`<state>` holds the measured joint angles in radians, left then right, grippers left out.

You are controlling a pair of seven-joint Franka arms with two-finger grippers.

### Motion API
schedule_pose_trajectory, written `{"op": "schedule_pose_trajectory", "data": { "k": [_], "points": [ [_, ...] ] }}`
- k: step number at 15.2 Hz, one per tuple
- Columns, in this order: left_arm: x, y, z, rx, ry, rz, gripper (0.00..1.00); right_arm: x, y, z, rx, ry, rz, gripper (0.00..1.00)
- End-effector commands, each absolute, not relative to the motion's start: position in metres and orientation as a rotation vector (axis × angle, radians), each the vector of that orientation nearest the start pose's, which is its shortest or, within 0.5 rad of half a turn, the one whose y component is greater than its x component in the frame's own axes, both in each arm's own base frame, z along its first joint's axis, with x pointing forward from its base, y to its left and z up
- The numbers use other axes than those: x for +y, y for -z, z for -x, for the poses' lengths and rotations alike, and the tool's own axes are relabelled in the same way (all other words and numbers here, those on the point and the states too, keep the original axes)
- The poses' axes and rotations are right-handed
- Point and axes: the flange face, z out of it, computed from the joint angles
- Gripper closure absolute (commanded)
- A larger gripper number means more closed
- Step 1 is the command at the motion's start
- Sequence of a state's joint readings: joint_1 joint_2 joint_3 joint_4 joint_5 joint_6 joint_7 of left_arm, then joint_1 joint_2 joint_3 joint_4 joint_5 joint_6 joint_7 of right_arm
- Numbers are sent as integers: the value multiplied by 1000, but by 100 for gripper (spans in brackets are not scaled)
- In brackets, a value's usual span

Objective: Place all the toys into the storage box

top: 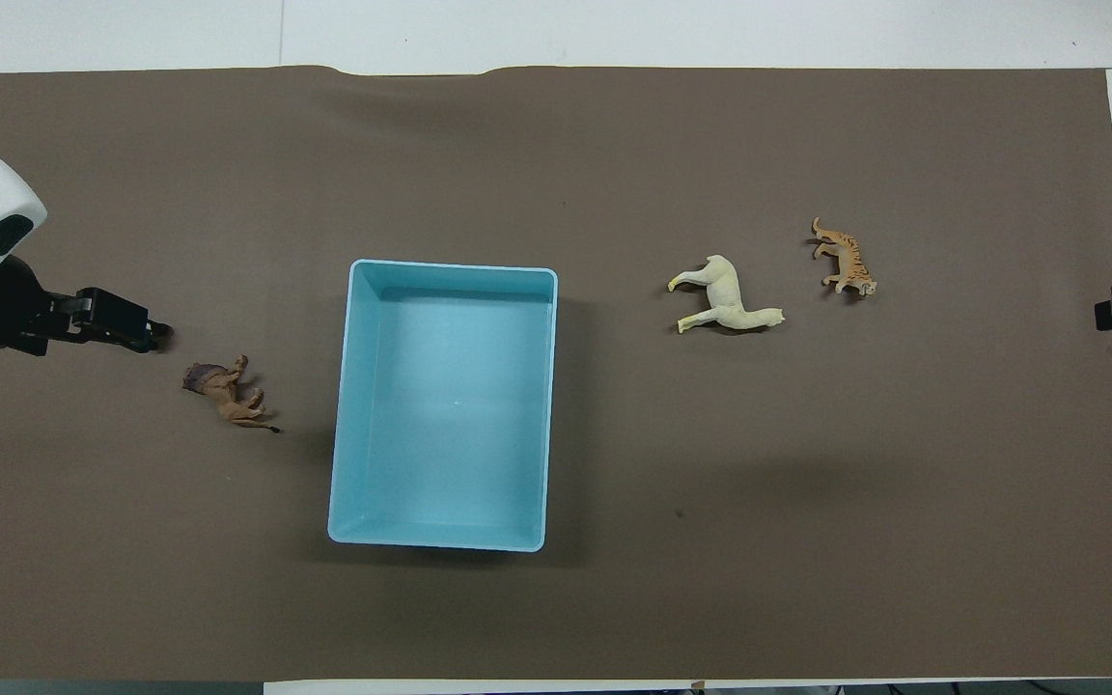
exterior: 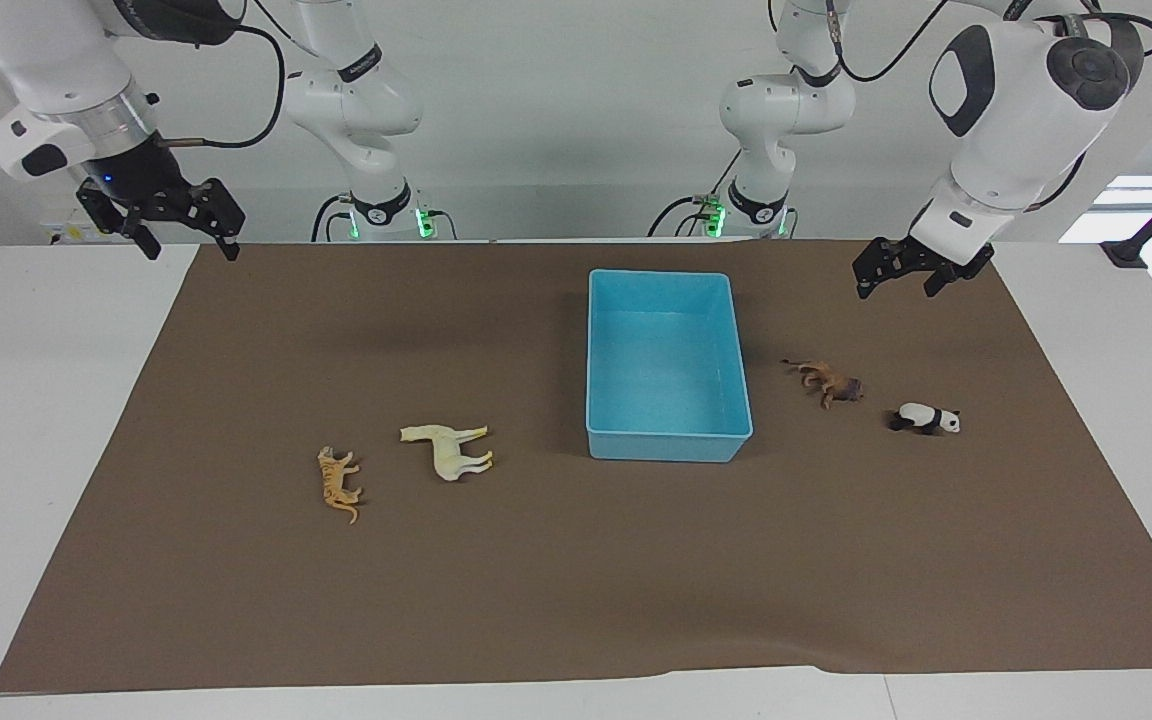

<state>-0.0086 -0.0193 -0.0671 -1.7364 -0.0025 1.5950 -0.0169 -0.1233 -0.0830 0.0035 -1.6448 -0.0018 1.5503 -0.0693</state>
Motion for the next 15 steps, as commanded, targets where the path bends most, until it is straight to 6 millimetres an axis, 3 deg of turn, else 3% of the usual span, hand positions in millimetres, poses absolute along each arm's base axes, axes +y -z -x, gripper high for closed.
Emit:
{"op": "schedule_pose_trajectory", "data": {
  "k": [1,9,11,15],
  "points": [
    [-35,-565,-539,84,-183,3129,0,-63,-636,-517,39,-12,3155,0],
    [-35,-566,-538,86,-185,3129,0,-55,-634,-515,10,-20,3160,0],
    [-36,-569,-537,84,-173,3129,0,-20,-624,-522,-92,3,3158,0],
    [-37,-567,-534,88,-201,3126,0,48,-573,-546,1,48,3153,0]
  ]
}}
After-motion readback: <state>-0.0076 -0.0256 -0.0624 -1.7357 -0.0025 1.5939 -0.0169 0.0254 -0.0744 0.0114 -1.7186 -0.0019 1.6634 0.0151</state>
